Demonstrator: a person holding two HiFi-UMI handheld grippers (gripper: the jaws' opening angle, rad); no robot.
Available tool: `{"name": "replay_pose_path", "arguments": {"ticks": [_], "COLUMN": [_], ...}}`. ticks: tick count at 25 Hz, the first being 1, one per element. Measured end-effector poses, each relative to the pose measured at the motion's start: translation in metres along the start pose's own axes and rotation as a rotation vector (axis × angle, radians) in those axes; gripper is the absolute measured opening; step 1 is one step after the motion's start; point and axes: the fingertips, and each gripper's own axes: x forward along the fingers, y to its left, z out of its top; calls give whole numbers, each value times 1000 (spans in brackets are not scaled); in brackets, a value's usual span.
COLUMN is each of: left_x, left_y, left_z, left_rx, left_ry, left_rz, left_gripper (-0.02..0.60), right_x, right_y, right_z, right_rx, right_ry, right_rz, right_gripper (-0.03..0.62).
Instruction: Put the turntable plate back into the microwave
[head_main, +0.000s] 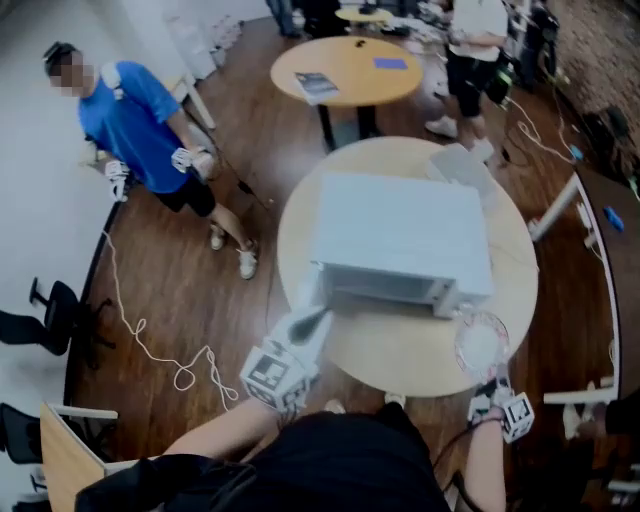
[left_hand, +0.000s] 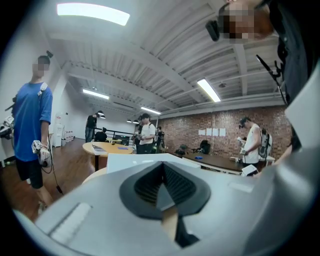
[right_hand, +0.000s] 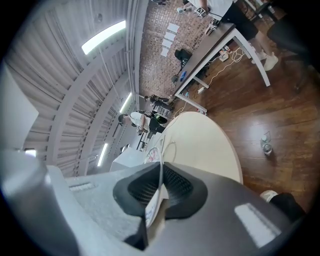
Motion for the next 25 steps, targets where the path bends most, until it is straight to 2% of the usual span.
{"name": "replay_pose_path", "arguments": {"ticks": [2,5,9,13,15,18,20,23,25], "left_x": [12,13,9,-8,-28,-48,-60,-67,-59], "left_y": [3,15,16,0,2,22,32,40,43], "left_z": [-10,6,5,10,24,54,61,57,50], "left_rx": [33,64,62,46,51,76,63,27,16], "left_ry": [33,19,0,12,11,-34,-64,-47,-32], "left_rz": [-9,3,28,15,32,85,95,67,65], "left_gripper": [5,5,5,5,5,5,5,5,5], "right_x": [-3,-9,-16,-24,-29,-36,-39,-35,-23], "right_y": [1,5,10,12,12,11,13,24,40], "right_z": [-2,-6,-11,-15,-17,-19,-22,-29,-36], "right_rx": [-10,-23,-43,-74,-95,-127,-136,-93,-20], "right_ry": [0,0,2,3,3,3,3,5,11], "right_rz": [-10,-33,-66,-107,-132,-170,-184,-146,-60], "right_gripper": [20,20,20,20,20,20,20,20,20]}}
